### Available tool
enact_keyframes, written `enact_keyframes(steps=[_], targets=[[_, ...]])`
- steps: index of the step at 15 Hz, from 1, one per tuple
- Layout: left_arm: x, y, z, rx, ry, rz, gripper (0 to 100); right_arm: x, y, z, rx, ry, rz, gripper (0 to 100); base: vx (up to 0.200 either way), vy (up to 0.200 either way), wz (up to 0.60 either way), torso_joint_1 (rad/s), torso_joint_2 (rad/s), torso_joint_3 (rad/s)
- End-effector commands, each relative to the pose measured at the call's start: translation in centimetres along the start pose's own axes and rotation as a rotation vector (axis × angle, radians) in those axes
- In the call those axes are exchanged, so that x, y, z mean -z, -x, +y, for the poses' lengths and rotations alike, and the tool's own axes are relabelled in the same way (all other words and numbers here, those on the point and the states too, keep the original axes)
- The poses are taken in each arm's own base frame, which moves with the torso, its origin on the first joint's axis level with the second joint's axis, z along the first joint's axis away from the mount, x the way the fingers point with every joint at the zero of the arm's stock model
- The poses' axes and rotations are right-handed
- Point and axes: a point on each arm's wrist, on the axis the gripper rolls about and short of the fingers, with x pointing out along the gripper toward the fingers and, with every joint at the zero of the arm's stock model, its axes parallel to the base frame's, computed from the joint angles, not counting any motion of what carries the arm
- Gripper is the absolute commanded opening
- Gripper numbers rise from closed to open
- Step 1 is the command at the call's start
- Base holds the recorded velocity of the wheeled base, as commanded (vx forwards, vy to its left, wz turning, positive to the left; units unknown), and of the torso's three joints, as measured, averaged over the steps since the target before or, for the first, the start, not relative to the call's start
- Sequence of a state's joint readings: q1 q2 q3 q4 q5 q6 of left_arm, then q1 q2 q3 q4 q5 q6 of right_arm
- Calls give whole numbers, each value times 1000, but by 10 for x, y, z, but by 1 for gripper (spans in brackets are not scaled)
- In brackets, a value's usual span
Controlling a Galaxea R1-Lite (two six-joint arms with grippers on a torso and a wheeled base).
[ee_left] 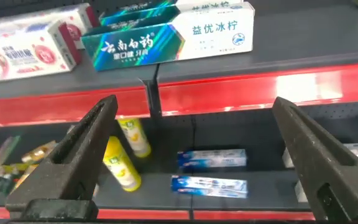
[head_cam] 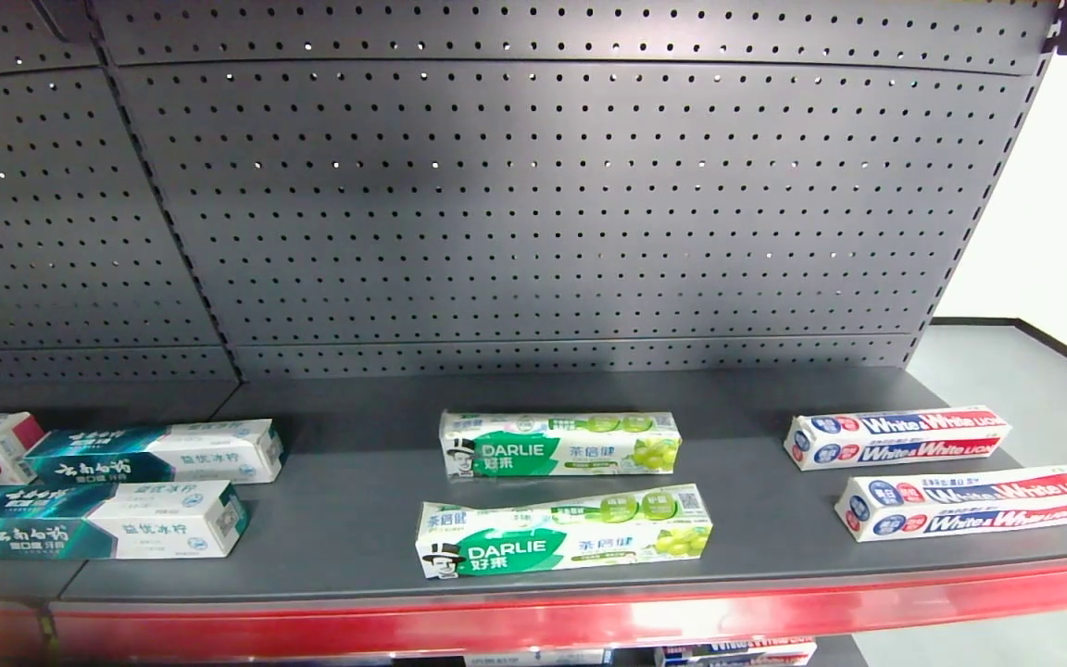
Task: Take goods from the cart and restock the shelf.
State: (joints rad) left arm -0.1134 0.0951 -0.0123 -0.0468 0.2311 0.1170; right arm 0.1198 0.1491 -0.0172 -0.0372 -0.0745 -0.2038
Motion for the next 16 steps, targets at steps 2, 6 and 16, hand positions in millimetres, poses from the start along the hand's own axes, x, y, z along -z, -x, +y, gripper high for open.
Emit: enact_keyframes(steps=[2,6,16], targets=[[1,-1,0,3,14,2,100,1,3,2,-75,-1,-50,100,0,0,0,0,0,0],[2,-1,0,6,77,5,100,1,4,2,-74,-20,-66,100,0,0,0,0,0,0],[3,-1,1,-57,98,11,100,1,6,7,20,-62,-47,100,0,0,0,0,0,0]])
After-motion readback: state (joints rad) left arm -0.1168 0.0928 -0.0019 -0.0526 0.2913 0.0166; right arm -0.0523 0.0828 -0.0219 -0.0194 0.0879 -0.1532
